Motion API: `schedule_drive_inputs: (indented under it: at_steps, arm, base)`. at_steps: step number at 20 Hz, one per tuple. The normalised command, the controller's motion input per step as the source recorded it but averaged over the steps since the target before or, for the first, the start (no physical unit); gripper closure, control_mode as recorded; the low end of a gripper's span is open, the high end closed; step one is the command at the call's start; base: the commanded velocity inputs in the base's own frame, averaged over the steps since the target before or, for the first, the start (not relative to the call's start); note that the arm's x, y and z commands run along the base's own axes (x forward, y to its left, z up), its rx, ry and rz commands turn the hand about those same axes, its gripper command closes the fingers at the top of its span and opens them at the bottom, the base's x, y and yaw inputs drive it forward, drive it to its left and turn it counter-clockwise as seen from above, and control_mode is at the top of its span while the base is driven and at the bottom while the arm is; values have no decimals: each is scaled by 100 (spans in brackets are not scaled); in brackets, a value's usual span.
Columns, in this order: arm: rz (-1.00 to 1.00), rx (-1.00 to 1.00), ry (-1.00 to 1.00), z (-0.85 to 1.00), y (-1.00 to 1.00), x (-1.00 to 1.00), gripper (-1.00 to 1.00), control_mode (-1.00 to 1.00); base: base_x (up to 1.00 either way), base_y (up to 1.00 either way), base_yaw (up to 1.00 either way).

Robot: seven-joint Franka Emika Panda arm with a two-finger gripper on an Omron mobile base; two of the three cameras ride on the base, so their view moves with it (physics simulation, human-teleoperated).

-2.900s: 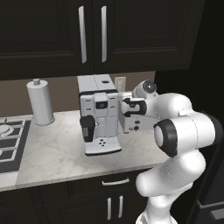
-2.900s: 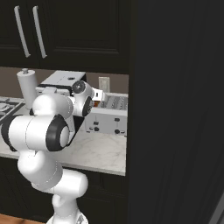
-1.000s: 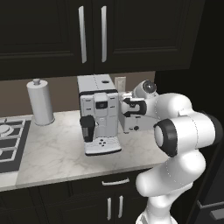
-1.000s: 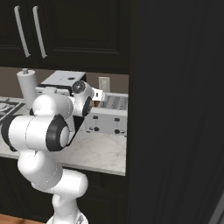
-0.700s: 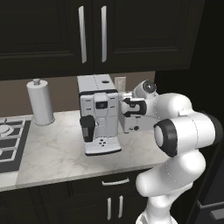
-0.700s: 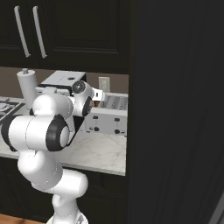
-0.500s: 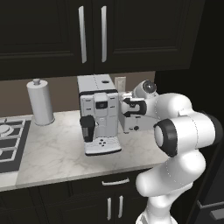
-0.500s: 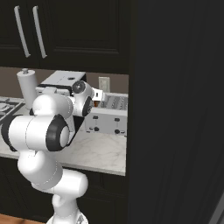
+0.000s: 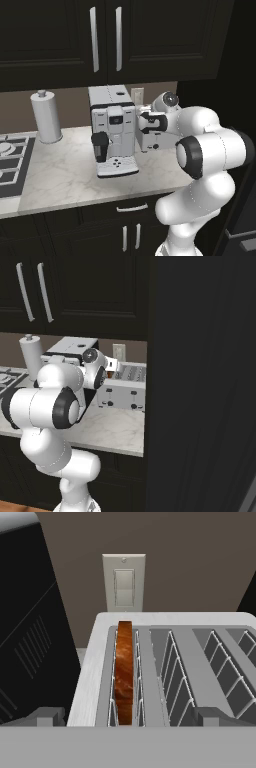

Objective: Start the toaster. Once the lever pops up, take the bread to the plate on the dining counter.

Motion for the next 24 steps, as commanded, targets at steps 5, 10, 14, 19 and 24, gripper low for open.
schedule_drive_inputs:
  at_steps: [5,10,14,19,24]
  arm:
    - [0,0,0,0,0,0,-100,-100]
    - [0,0,0,0,0,0,-100,-100]
    - [0,0,0,0,0,0,-100,-100]
    - [0,0,0,0,0,0,-100,-100]
    - [0,0,0,0,0,0,-100,-100]
  base:
    - [0,0,0]
    - [0,0,0]
    - [0,0,0]
    - [0,0,0]
    - [0,0,0]
